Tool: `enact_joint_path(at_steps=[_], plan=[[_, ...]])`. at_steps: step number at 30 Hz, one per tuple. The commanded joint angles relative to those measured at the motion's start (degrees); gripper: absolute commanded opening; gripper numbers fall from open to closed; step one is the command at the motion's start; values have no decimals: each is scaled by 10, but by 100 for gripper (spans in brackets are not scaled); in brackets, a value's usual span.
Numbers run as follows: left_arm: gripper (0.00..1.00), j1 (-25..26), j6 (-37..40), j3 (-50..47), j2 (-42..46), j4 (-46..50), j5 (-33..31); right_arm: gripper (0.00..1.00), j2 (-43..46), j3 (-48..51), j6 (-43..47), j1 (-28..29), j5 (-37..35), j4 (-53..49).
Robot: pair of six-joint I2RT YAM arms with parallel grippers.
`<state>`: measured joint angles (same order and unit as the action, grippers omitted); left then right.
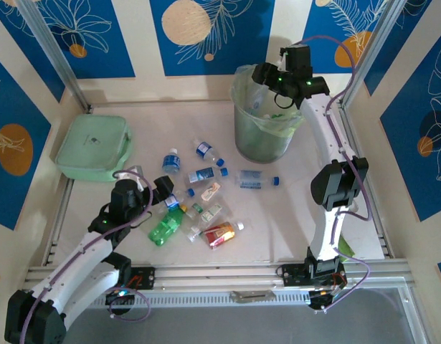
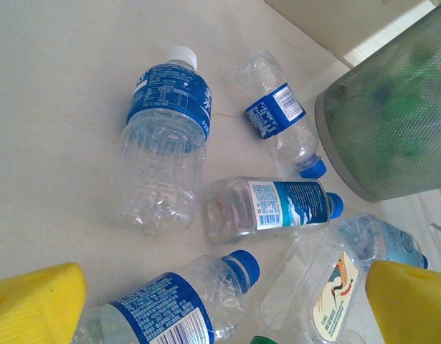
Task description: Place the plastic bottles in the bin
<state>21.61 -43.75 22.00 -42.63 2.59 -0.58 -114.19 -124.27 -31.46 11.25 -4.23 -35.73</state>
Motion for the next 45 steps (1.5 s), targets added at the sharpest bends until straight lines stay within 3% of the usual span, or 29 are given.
enact_joint_path(at_steps=[1,8,13,24,28,34,45], plan=[[99,-2,-9,-5,4,1,-10,77,1,-27,10,4,8,-16],[99,-2,-10,-3,-3,-5,-12,80,25,-34,26,7,-1,-30],[99,-2,-7,3,-19,-10,-11,81,83,22,36,18,-12,-7],[99,-7,113,87,-115,53,-59,84,284,325,44,58,-9,123],[99,-11,163,132,-188,63,-53,99,345,409,30,72,6,138],[99,-14,174,181,-302,36,-9,99,424,551,-33,99,-5,198],[99,-15,223,263,-431,86,-27,99,480,708,-135,163,-65,282]])
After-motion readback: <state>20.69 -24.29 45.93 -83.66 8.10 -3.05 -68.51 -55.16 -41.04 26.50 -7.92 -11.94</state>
